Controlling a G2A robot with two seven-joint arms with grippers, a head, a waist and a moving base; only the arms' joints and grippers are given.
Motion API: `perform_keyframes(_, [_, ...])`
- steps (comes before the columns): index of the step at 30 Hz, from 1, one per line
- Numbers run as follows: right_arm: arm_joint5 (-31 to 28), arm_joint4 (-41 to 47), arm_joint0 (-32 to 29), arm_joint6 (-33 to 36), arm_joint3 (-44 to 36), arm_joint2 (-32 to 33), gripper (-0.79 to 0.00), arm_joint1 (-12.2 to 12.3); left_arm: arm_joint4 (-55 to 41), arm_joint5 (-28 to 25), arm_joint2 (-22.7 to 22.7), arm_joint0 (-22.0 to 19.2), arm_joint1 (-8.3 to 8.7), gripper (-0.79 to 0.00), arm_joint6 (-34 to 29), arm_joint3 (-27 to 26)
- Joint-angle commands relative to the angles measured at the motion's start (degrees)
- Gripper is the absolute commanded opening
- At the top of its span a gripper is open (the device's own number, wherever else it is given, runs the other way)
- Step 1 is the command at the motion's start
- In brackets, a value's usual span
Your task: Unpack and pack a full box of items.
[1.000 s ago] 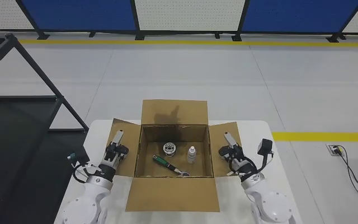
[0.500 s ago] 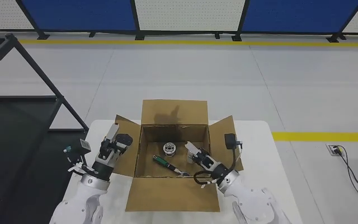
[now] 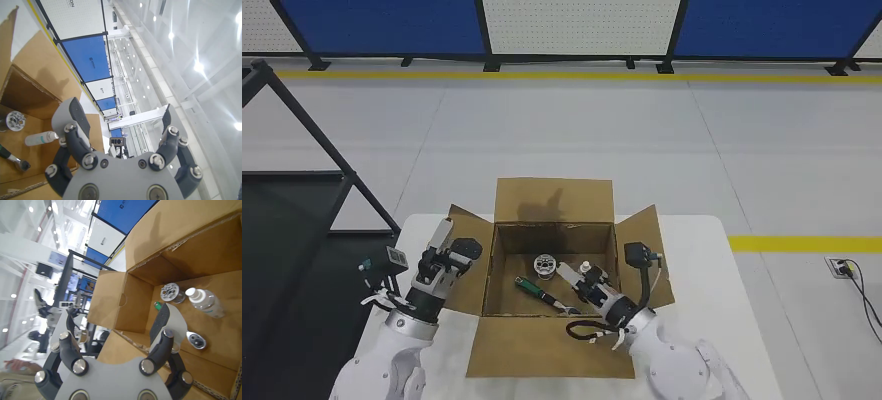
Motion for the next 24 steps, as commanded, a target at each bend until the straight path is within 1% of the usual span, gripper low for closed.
perform_keyframes(1, [2.12, -8.02, 0.64, 0.84, -0.45, -2.28, 0.0, 0.05, -2.85, -0.12, -0.89, 0.16, 0.08, 0.0, -2.0, 0.0])
perform_keyframes(5, [7.23, -19.63, 2.85, 3.5, -0.03, -5.9, 0.0, -0.02, -7.21, -0.45, -3.28, 1.05, 0.22, 0.0, -4.31, -0.41])
perform_keyframes(8, [10.86, -25.78, 5.25, 7.11, 0.89, -7.87, 0.0, -0.24, -10.48, -1.13, -5.18, 2.11, 0.27, 0.0, -5.09, -0.91])
perform_keyframes(13, [12.96, -29.75, 10.36, 15.41, 4.48, -9.06, 0.0, -0.72, -16.72, -2.26, -8.42, 4.22, 0.36, 0.0, -7.42, -1.23])
perform_keyframes(17, [14.15, -32.78, 15.2, 22.72, 9.68, -10.54, 0.0, -1.29, -18.19, -3.1, -9.83, 5.53, 0.43, 0.0, -8.21, -1.42])
perform_keyframes(20, [15.22, -34.35, 18.3, 26.24, 13.45, -12.04, 0.0, -1.94, -19.41, -3.64, -10.37, 6.34, 0.42, 0.0, -8.68, -1.86])
perform_keyframes(24, [18.53, -37.46, 20.72, 28.59, 17.04, -13.94, 0.0, -2.82, -21.79, -3.63, -10.86, 6.79, 0.42, 0.0, -9.69, -2.07])
